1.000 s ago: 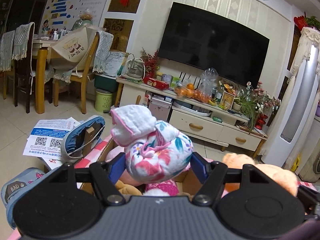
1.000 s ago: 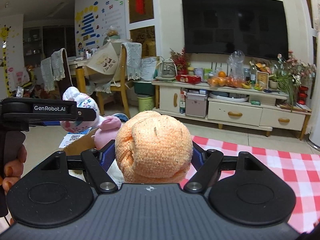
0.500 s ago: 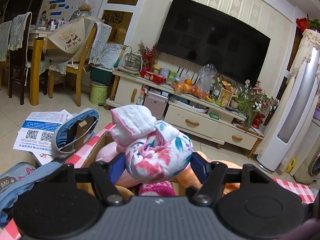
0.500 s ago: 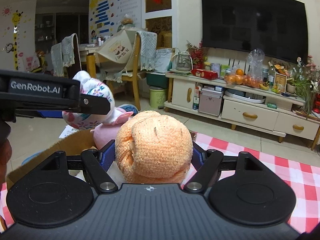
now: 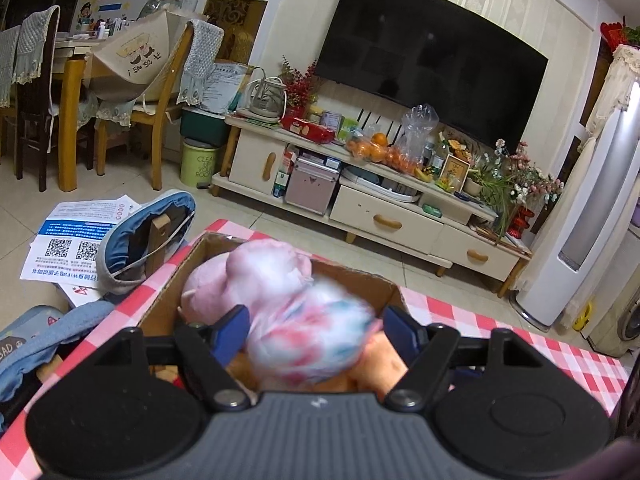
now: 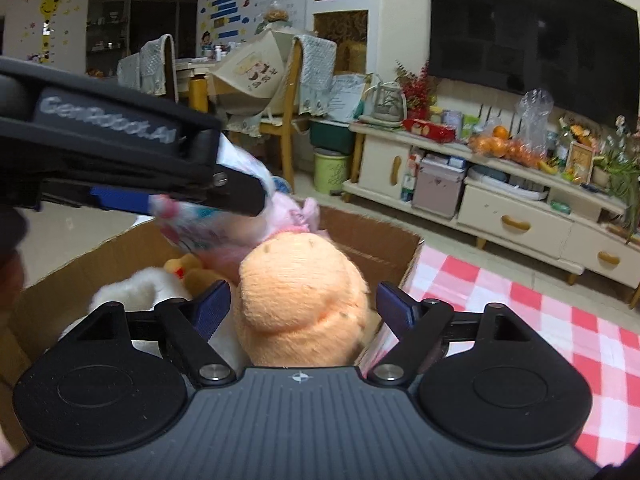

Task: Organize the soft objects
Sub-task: 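Open both tools to drop the floral bundle and orange ball into the box, then withdraw both open tools from the box back over the table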

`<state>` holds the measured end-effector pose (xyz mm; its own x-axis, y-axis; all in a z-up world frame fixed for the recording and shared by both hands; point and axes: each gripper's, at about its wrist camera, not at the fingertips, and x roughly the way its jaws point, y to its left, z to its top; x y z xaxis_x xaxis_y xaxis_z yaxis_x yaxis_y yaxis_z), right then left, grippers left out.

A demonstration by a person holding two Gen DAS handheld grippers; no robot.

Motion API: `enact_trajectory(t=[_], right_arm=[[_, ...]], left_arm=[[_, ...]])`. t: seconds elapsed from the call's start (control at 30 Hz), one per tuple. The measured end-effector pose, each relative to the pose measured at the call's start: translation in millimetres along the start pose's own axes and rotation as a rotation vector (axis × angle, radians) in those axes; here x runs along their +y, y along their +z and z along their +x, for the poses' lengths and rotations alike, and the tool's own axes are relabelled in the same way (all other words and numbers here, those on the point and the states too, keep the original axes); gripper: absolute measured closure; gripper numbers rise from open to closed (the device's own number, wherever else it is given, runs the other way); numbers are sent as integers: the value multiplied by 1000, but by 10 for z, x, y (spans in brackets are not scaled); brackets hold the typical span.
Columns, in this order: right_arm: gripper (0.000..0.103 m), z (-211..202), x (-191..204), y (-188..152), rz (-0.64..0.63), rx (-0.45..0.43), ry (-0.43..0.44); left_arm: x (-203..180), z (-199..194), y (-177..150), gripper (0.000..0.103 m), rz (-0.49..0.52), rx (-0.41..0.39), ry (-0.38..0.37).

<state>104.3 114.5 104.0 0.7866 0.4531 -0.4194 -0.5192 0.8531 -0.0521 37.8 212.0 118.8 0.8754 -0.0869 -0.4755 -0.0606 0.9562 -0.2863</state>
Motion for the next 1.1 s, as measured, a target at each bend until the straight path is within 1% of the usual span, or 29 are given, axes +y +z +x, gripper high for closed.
enact_trajectory(t=[0.03, 0.17, 0.23, 0.3, 0.4, 0.6, 0.77, 0.9, 1.1], right_arm=[[3, -39, 14, -9, -1, -1, 6], [3, -276, 44, -59, 3, -9, 8], [3, -421, 39, -81, 23, -23, 11], [2, -599, 23, -108, 45, -44, 6], [2, -845, -40, -153, 108, -56, -8], [1, -1150, -217, -287, 237, -18, -123], [1, -1334, -388, -387, 344, -7, -166], [1, -1468, -400, -442, 375, -22, -198], [0, -1648, -422, -529, 407, -27, -255]], left_arm=[[-2, 0, -4, 22, -1, 1, 1], [-10, -63, 23, 15, -8, -10, -13], [-26, -122, 36, 8, -6, -24, -20], [-49, -172, 43, 6, 3, -37, -21], [-74, -264, 28, 1, 19, -60, -12], [-122, -415, -33, 1, 52, -85, 19], [-217, -518, -166, 1, 107, -91, 38], [-330, -591, -276, 1, 157, -95, 45], [-417, -729, -450, 1, 188, -99, 59]])
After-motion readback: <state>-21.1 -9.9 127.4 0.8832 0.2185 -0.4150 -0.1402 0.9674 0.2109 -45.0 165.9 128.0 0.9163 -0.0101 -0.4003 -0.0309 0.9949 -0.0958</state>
